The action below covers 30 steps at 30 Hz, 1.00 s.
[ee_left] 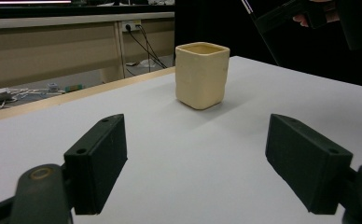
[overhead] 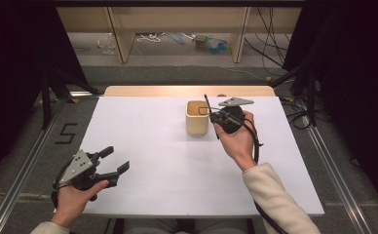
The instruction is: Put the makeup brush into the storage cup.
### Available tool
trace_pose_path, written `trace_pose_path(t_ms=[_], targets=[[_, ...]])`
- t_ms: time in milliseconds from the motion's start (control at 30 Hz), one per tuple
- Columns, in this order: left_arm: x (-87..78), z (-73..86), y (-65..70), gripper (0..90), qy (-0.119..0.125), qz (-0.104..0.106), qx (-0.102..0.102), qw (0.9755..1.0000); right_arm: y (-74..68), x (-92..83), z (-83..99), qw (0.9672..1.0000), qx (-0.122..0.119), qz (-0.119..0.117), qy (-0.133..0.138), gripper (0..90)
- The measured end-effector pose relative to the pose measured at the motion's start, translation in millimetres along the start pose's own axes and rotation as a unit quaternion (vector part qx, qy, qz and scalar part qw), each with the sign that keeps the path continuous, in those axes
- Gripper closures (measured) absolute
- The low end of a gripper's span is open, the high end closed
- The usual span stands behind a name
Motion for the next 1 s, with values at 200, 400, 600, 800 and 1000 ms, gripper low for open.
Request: trace_pose_path(t_ms=[200, 400, 600, 800, 1000], targets=[[0.1, 0.0, 0.0, 20.3, 0.000, 0.000, 0.000, 1.0000, -1.7, -0.7, -2.1, 1.0000, 0.008, -0.004, -0.001, 84.3], [0.0, 0.1, 0.0, 20.3, 0.000, 0.000, 0.001, 1.0000, -1.6, 0.2, -5.9, 1.0000, 0.005, -0.002, 0.007, 84.2], [-0.1, 0.2, -0.1, 20.4, -0.001, 0.000, 0.002, 1.0000, -4.6, -0.1, -9.3, 0.9999, 0.008, -0.005, 0.010, 84.3], [0.1, 0.3, -0.1, 20.4, -0.001, 0.000, 0.001, 1.0000, -3.9, 0.2, -11.7, 0.9998, 0.012, -0.002, 0.016, 84.2], [0.4, 0.4, 0.2, 20.5, -0.002, 0.000, 0.002, 1.0000, -4.2, -0.4, -13.8, 0.9998, 0.006, -0.003, 0.019, 84.2]])
Point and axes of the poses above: each handheld gripper's, and its own axes: x roughly forward along the jaws, z roughly out of its underside, y roughly to its right, the point moved 10 cm from there along x, roughly forward along the jaws, and after that the axes turned 15 degrees about -y, right-handed, at the moved point
